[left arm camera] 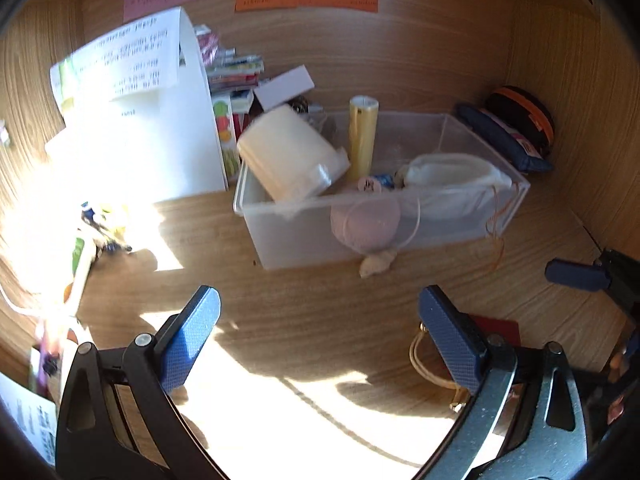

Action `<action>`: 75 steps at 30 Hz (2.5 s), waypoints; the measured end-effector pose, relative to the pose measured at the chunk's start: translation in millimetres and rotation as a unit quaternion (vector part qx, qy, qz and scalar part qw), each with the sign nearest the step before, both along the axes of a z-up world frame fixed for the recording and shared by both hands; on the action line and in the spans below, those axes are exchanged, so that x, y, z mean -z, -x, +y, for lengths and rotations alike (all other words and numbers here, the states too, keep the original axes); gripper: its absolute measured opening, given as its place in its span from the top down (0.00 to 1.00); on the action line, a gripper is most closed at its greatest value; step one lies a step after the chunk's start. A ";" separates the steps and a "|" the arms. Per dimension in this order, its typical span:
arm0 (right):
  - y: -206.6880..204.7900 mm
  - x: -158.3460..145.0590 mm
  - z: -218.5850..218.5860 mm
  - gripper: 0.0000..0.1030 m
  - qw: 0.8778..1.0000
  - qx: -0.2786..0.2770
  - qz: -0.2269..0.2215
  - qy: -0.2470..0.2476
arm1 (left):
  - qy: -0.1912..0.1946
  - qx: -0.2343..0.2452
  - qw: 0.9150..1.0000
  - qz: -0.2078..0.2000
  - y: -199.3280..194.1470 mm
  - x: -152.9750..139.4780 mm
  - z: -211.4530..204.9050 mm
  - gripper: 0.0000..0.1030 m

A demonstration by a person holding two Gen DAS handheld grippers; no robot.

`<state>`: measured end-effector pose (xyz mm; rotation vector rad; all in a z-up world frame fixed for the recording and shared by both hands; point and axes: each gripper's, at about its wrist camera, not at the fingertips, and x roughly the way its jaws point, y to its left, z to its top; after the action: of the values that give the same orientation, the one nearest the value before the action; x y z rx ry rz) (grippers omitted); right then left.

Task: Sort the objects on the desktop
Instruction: 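Open left tool over bin while right tool grasps red pouch with gold ribbon, then grasp the small seashell with left tool while right tool lifts red pouch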

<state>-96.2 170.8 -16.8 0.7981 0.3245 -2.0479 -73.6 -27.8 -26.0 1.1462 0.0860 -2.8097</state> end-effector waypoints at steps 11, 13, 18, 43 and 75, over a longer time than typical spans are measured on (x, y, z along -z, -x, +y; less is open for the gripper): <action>-21.0 46.8 -25.7 0.38 0.997 -0.039 -0.028 -0.067 | -0.037 -0.003 0.998 -0.043 -1.3 27.3 -3.4 0.02; -23.2 51.0 -26.9 0.53 0.996 -0.042 -0.016 -0.076 | -0.037 -0.005 0.998 -0.046 3.7 26.9 -1.9 0.02; -24.9 48.3 -21.5 0.68 0.996 -0.043 -0.006 -0.078 | -0.035 0.000 0.998 -0.056 27.1 25.6 8.1 0.02; 17.7 12.3 50.3 0.70 1.000 0.024 -0.012 0.008 | -0.004 -0.008 0.996 -0.093 85.1 40.9 41.6 0.48; 29.5 -48.1 32.2 0.70 0.997 0.037 0.049 0.036 | 0.014 0.049 0.999 0.000 27.8 -10.3 47.9 0.78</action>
<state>-125.7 203.0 31.3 0.6753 0.2769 -2.1609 -101.4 20.2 -15.7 1.1760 -0.0096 -2.8855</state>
